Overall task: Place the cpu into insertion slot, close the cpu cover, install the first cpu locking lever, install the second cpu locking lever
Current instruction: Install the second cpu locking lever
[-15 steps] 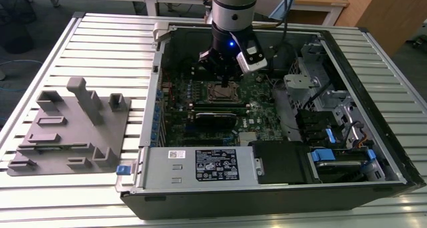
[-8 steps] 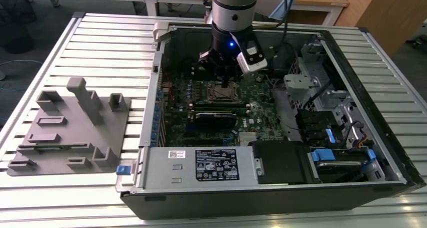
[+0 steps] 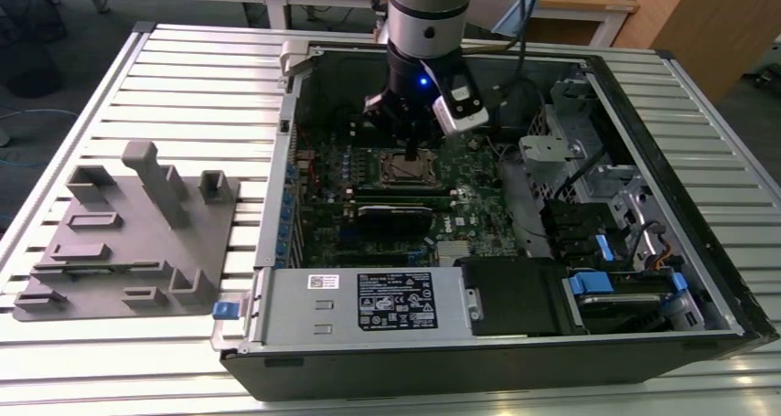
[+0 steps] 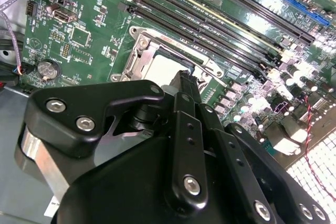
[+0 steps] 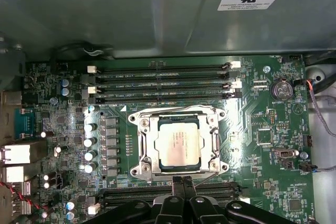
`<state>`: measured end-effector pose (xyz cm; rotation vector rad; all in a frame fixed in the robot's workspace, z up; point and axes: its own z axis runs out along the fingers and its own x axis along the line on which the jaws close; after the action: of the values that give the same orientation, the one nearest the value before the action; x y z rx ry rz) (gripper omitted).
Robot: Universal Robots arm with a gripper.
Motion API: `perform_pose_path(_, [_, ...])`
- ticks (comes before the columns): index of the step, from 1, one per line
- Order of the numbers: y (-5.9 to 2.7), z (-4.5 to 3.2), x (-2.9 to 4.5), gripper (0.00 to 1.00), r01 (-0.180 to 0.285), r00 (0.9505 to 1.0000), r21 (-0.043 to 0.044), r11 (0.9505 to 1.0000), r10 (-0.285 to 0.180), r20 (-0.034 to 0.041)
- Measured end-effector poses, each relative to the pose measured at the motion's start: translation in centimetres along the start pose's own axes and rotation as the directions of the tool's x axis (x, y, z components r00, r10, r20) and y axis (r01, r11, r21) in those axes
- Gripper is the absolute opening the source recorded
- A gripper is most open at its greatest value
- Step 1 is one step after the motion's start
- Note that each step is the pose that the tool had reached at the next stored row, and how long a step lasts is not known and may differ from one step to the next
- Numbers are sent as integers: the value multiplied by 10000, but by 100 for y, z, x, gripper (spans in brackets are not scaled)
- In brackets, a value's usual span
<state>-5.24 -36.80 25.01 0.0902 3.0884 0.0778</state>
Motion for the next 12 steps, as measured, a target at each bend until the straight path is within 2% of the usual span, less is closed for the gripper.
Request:
perform_pose_path(6, [-4, 56, 3, 10, 1, 10000, 1, 10000, -1, -1])
perform_pose_path(12, [-44, 55, 0, 10, 1, 10000, 1, 10000, -1, -1])
